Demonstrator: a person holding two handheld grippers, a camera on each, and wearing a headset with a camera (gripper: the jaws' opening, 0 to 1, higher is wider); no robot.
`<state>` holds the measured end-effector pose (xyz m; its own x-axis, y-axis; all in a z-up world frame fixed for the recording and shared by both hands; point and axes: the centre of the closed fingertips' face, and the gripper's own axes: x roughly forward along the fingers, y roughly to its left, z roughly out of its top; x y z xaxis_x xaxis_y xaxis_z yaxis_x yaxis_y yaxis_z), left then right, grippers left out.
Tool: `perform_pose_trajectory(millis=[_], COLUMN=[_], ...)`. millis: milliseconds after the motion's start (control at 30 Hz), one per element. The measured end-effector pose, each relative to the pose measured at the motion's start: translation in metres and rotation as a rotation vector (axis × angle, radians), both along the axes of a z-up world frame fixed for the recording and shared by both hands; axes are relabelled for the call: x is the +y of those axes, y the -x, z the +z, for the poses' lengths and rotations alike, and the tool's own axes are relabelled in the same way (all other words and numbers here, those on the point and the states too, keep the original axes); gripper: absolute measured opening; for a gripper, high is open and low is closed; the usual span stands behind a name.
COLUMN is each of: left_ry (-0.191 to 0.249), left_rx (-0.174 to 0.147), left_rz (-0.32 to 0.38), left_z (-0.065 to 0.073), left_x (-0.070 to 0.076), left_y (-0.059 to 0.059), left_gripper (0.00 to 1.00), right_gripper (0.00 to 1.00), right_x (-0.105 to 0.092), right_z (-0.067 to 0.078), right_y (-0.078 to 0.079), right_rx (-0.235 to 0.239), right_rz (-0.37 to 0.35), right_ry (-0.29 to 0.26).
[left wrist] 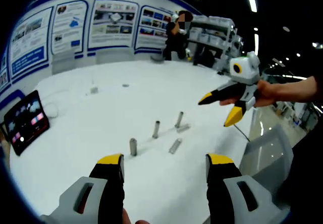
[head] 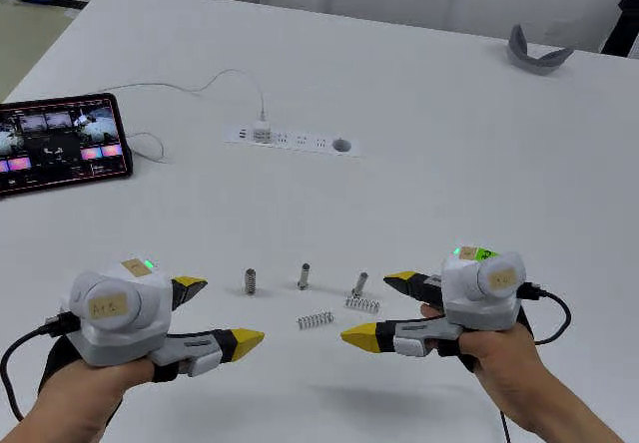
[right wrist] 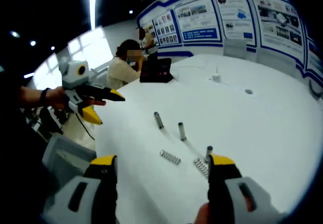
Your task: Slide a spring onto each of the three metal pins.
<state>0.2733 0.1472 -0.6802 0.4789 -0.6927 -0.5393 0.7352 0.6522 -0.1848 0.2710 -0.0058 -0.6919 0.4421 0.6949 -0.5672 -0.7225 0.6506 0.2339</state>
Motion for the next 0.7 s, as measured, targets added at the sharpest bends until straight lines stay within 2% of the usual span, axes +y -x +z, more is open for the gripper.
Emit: perform_pose_trajectory(millis=[300, 500, 700], left_ry=[-0.030, -0.053, -0.078], left_rx=[0.005, 0.004, 0.000], left_rz=[-0.073, -0.128, -0.183], left_z=[-0.007, -0.012, -0.019], left_x=[-0.017, -0.030, -0.047], left_y=[0.002, -0.001, -0.003], left_gripper=[0.67, 0.66, 0.65], right_gripper=[0.76, 0.76, 0.77], right_x=[-0.006, -0.010, -0.020], right_z=[0.002, 0.005, 0.007], right_y=[0.010, 0.019, 0.024], right_rx=[0.009, 0.007, 0.014], right_rz=[-0.008, 0.004, -0.025], right_ry=[0.003, 0.008, 0.008])
